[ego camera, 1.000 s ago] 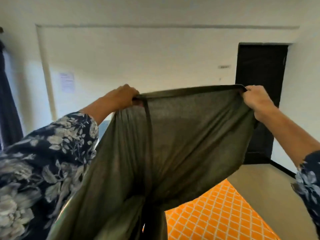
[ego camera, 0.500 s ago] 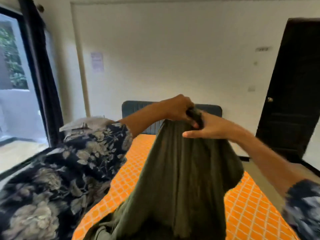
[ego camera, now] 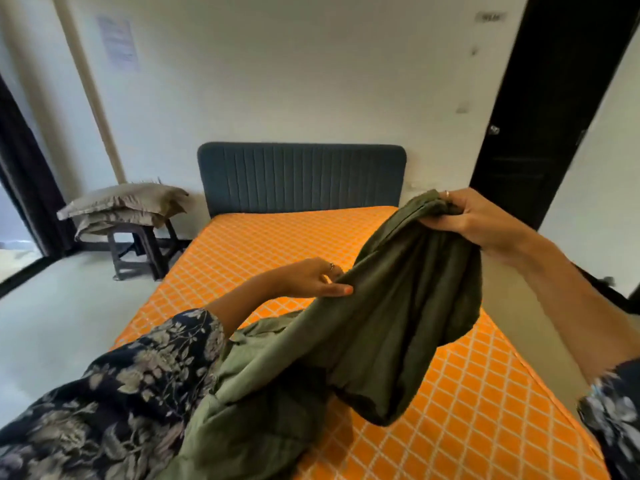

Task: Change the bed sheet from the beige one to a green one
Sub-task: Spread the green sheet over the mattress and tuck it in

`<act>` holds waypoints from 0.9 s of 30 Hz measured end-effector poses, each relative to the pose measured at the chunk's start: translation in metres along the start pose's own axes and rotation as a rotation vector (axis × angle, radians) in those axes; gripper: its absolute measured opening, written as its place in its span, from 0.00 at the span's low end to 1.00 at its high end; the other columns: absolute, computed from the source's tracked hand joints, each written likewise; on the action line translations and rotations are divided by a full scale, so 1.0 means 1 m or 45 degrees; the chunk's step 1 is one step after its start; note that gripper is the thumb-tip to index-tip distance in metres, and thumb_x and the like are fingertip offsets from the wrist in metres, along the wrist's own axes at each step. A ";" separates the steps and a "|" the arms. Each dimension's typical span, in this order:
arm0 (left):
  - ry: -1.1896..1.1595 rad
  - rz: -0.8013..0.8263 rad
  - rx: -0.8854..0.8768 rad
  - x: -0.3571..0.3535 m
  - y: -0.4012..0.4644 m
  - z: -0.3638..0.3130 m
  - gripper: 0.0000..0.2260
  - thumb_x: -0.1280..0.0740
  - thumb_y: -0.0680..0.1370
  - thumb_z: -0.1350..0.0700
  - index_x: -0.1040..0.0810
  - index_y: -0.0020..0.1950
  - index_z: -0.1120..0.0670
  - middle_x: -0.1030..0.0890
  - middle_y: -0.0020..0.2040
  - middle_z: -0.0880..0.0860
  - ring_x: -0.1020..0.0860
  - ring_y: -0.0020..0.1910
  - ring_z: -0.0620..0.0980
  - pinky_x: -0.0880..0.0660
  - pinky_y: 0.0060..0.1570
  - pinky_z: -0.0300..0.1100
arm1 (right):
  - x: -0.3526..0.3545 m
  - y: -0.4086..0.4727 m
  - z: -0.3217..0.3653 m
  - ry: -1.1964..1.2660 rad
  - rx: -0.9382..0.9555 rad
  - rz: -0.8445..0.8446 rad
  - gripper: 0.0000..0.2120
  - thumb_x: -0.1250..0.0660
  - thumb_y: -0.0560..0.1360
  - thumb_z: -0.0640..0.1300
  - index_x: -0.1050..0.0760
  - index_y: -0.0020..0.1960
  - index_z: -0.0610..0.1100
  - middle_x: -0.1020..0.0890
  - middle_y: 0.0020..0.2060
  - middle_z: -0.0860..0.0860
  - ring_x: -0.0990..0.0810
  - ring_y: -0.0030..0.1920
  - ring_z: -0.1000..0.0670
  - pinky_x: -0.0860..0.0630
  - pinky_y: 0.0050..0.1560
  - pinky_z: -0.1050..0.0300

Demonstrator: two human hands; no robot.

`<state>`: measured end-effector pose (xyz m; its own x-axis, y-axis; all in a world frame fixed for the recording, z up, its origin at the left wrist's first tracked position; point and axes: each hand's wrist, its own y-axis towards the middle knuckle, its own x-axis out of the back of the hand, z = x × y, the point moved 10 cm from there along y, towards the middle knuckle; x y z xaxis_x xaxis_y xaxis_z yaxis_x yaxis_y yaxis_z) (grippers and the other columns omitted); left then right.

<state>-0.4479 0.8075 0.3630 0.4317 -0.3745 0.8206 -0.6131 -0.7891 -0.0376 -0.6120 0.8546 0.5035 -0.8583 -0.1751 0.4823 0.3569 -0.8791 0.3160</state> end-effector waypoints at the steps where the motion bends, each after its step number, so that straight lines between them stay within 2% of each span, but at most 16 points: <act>1: -0.119 0.039 0.050 -0.012 0.000 0.004 0.17 0.38 0.74 0.37 0.20 0.51 0.47 0.18 0.49 0.47 0.21 0.45 0.44 0.25 0.50 0.43 | 0.005 -0.010 -0.006 0.013 -0.029 -0.005 0.08 0.34 0.74 0.34 0.20 0.44 0.45 0.16 0.36 0.59 0.19 0.40 0.62 0.25 0.44 0.71; 3: -0.379 0.103 0.109 -0.032 0.007 0.002 0.14 0.44 0.80 0.38 0.23 0.55 0.41 0.20 0.54 0.45 0.24 0.44 0.44 0.27 0.46 0.41 | 0.016 -0.030 -0.018 0.052 -0.092 -0.020 0.07 0.33 0.71 0.37 0.18 0.43 0.46 0.16 0.37 0.57 0.18 0.42 0.60 0.24 0.46 0.69; 4: -0.408 0.122 0.101 -0.040 0.011 0.002 0.14 0.47 0.81 0.39 0.24 0.58 0.39 0.20 0.57 0.47 0.25 0.43 0.46 0.27 0.44 0.40 | 0.019 -0.038 -0.023 0.056 -0.116 -0.022 0.06 0.33 0.70 0.39 0.18 0.44 0.45 0.16 0.38 0.56 0.19 0.43 0.59 0.24 0.47 0.68; 6: -0.382 0.265 0.100 -0.065 0.020 -0.003 0.11 0.44 0.83 0.47 0.29 0.63 0.38 0.23 0.58 0.49 0.27 0.44 0.49 0.29 0.40 0.38 | 0.024 -0.056 -0.034 0.057 -0.174 -0.036 0.08 0.32 0.69 0.41 0.20 0.47 0.41 0.16 0.40 0.53 0.19 0.45 0.57 0.24 0.48 0.67; 8: -0.306 0.458 0.082 -0.098 0.023 -0.010 0.21 0.39 0.79 0.57 0.34 0.71 0.43 0.24 0.60 0.50 0.24 0.51 0.49 0.26 0.44 0.41 | 0.030 -0.075 -0.045 0.065 -0.246 -0.062 0.10 0.32 0.69 0.42 0.20 0.48 0.39 0.17 0.42 0.50 0.19 0.46 0.55 0.24 0.48 0.66; 10: -0.253 0.597 0.084 -0.128 0.024 -0.012 0.28 0.36 0.70 0.55 0.33 0.71 0.48 0.23 0.63 0.53 0.23 0.59 0.51 0.25 0.51 0.44 | 0.035 -0.094 -0.056 0.042 -0.296 -0.073 0.09 0.32 0.69 0.42 0.20 0.47 0.40 0.16 0.43 0.49 0.19 0.46 0.54 0.23 0.49 0.65; 11: -0.142 0.599 0.062 -0.138 0.027 -0.012 0.25 0.36 0.68 0.55 0.30 0.67 0.49 0.23 0.62 0.55 0.23 0.59 0.52 0.27 0.52 0.43 | 0.038 -0.103 -0.061 0.035 -0.321 -0.083 0.08 0.32 0.69 0.43 0.20 0.46 0.41 0.16 0.43 0.49 0.19 0.46 0.53 0.23 0.50 0.63; 13: 0.191 0.506 0.031 -0.151 0.036 -0.005 0.17 0.35 0.73 0.56 0.27 0.62 0.53 0.24 0.60 0.59 0.25 0.57 0.56 0.32 0.50 0.41 | 0.045 -0.126 -0.073 0.029 -0.387 -0.112 0.07 0.32 0.69 0.44 0.20 0.45 0.42 0.17 0.43 0.47 0.19 0.47 0.50 0.23 0.50 0.60; 16: 0.471 0.364 0.127 -0.166 0.041 0.020 0.15 0.37 0.78 0.58 0.28 0.64 0.58 0.24 0.61 0.58 0.26 0.59 0.57 0.31 0.52 0.44 | 0.052 -0.158 -0.086 0.077 -0.473 -0.147 0.11 0.31 0.68 0.47 0.21 0.46 0.41 0.16 0.40 0.50 0.18 0.46 0.49 0.22 0.45 0.64; 17: 0.520 0.351 0.163 -0.171 0.041 0.032 0.15 0.38 0.78 0.58 0.27 0.64 0.58 0.24 0.61 0.58 0.26 0.59 0.57 0.31 0.54 0.46 | 0.055 -0.167 -0.089 0.075 -0.497 -0.163 0.17 0.27 0.66 0.53 0.21 0.47 0.41 0.15 0.41 0.51 0.18 0.45 0.51 0.22 0.44 0.66; 19: 0.560 0.314 0.234 -0.172 0.039 0.058 0.14 0.39 0.78 0.61 0.26 0.64 0.58 0.23 0.61 0.59 0.26 0.60 0.57 0.30 0.55 0.47 | 0.060 -0.184 -0.096 0.066 -0.551 -0.199 0.35 0.23 0.55 0.66 0.21 0.49 0.40 0.15 0.43 0.50 0.17 0.44 0.53 0.22 0.43 0.66; 20: 0.563 0.291 0.265 -0.168 0.037 0.069 0.14 0.40 0.78 0.62 0.25 0.63 0.58 0.23 0.61 0.59 0.25 0.60 0.57 0.30 0.56 0.46 | 0.063 -0.190 -0.102 0.074 -0.594 -0.227 0.38 0.24 0.52 0.68 0.21 0.50 0.41 0.15 0.44 0.50 0.17 0.44 0.54 0.22 0.43 0.66; 21: 0.568 0.256 0.291 -0.160 0.034 0.077 0.14 0.41 0.78 0.62 0.24 0.62 0.59 0.22 0.61 0.59 0.25 0.60 0.57 0.30 0.56 0.47 | 0.068 -0.195 -0.110 0.079 -0.636 -0.259 0.35 0.24 0.54 0.68 0.21 0.50 0.43 0.15 0.44 0.50 0.17 0.44 0.55 0.22 0.42 0.66; 24: 0.615 0.114 0.334 -0.124 0.027 0.084 0.14 0.43 0.79 0.62 0.24 0.62 0.58 0.22 0.59 0.60 0.23 0.57 0.59 0.28 0.54 0.48 | 0.086 -0.214 -0.153 0.126 -0.887 -0.502 0.10 0.30 0.74 0.50 0.21 0.50 0.44 0.16 0.42 0.48 0.17 0.40 0.51 0.21 0.39 0.58; 25: 0.652 0.071 0.332 -0.109 0.026 0.076 0.14 0.43 0.80 0.61 0.25 0.62 0.57 0.22 0.58 0.61 0.23 0.57 0.60 0.27 0.53 0.49 | 0.094 -0.220 -0.171 0.057 -0.966 -0.582 0.08 0.32 0.76 0.47 0.21 0.50 0.43 0.16 0.43 0.46 0.17 0.42 0.48 0.21 0.42 0.54; 27: 0.739 -0.002 0.268 -0.084 0.022 0.046 0.13 0.44 0.81 0.58 0.26 0.63 0.57 0.22 0.58 0.61 0.24 0.58 0.60 0.28 0.53 0.49 | 0.105 -0.223 -0.199 -0.199 -1.067 -0.689 0.12 0.35 0.78 0.48 0.21 0.51 0.40 0.17 0.47 0.41 0.19 0.49 0.41 0.23 0.53 0.44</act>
<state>-0.4664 0.7991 0.2671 -0.0345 -0.0938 0.9950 -0.4435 -0.8908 -0.0994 -0.8554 0.9440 0.3214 -0.7488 0.3466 0.5649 -0.4917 -0.8620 -0.1229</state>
